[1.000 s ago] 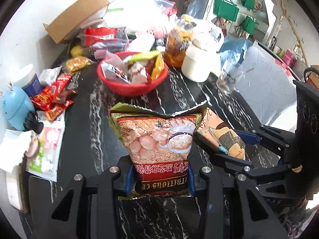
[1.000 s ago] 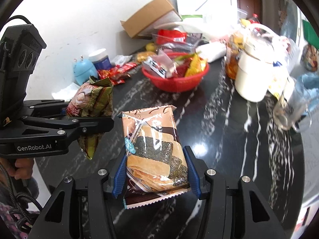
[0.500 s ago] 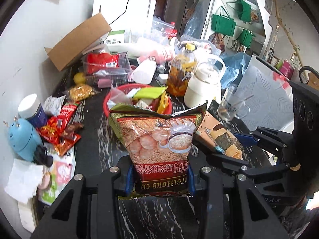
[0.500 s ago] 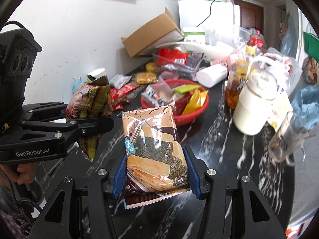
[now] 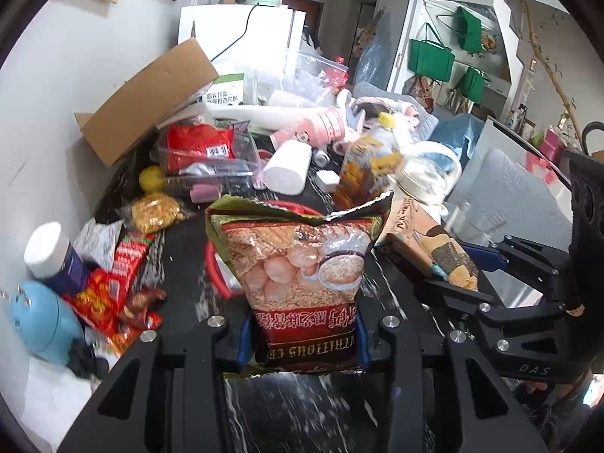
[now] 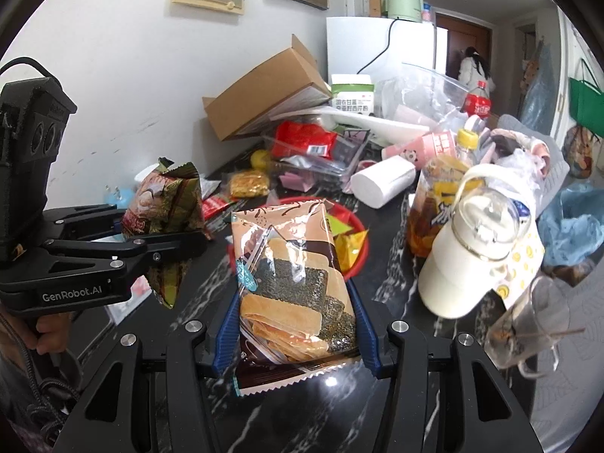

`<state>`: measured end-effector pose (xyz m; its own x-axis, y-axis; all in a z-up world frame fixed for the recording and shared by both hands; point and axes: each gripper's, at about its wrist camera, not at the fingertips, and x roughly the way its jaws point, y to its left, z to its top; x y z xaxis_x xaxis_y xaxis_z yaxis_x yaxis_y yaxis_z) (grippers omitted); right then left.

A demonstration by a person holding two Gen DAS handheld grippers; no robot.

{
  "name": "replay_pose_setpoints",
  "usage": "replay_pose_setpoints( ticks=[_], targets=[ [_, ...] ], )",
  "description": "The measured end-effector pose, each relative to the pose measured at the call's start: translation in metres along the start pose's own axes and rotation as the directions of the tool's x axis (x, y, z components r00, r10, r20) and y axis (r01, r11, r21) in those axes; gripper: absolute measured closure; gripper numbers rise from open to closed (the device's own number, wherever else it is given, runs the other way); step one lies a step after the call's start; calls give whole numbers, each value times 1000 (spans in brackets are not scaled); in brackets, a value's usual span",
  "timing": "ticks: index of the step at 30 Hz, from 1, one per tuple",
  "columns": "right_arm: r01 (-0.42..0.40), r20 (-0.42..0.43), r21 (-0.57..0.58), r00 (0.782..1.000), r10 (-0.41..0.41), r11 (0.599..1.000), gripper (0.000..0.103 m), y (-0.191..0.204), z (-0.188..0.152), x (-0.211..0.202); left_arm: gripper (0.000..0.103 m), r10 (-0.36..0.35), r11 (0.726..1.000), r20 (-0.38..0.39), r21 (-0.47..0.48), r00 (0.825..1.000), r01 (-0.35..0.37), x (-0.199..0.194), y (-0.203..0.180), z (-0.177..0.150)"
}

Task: Organize snacks
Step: 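Carry both packets over the red basket with both grippers, then lower both packets into the basket and open both grippers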

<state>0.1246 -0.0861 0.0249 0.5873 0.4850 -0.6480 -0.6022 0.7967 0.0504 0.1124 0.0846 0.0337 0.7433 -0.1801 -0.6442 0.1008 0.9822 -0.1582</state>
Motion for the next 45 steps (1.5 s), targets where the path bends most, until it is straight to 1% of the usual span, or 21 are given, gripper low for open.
replay_pose_setpoints(
  ticks=[4, 8, 12, 14, 19, 25, 27, 29, 31, 34, 38, 40, 43, 45],
  targets=[
    [11, 7, 5, 1000, -11, 1000, 51, -10, 15, 15, 63, 17, 1000, 6, -1, 1000, -17, 17, 7, 16],
    [16, 9, 7, 1000, -16, 1000, 51, -20, 29, 32, 63, 16, 1000, 8, -8, 1000, -16, 35, 14, 29],
    [23, 9, 11, 1000, -24, 1000, 51, -29, 41, 49, 63, 5, 1000, -5, -28, 1000, -5, 59, 22, 40],
    [30, 6, 12, 1000, -30, 999, 51, -33, 44, 57, 63, 2, 999, -19, -37, 1000, -2, 71, 24, 44],
    [35, -19, 30, 999, -34, 999, 51, -43, 48, 79, 63, -36, 997, -68, -67, 997, 32, 103, 30, 42],
    [51, -51, 29, 998, -49, 998, 51, -49, 45, 95, 63, -14, 996, -144, -85, 989, 2, 131, 36, 32],
    [44, -57, 30, 997, -42, 999, 51, -49, 44, 98, 63, 10, 996, -170, -81, 985, -24, 136, 38, 28],
    [42, -64, 31, 997, -40, 999, 51, -49, 42, 101, 63, 7, 996, -200, -84, 980, -24, 141, 39, 24],
    [37, -69, 32, 997, -35, 999, 51, -49, 41, 104, 63, 18, 996, -215, -77, 976, -35, 146, 39, 21],
    [25, -76, 32, 997, -22, 999, 51, -47, 42, 109, 63, 24, 996, -217, -78, 976, -42, 148, 40, 19],
    [24, -79, 28, 997, -22, 999, 51, -44, 44, 111, 63, -8, 996, -207, -94, 978, -12, 145, 43, 21],
    [28, -80, 27, 996, -26, 999, 51, -44, 46, 112, 63, -12, 995, -201, -96, 980, -7, 142, 44, 23],
    [47, -84, 24, 995, -45, 999, 51, -43, 47, 114, 62, 6, 994, -199, -103, 980, -27, 136, 44, 25],
    [70, -91, 21, 994, -68, 997, 51, -44, 48, 117, 58, 28, 994, -196, -97, 980, -47, 132, 44, 26]
  ],
)
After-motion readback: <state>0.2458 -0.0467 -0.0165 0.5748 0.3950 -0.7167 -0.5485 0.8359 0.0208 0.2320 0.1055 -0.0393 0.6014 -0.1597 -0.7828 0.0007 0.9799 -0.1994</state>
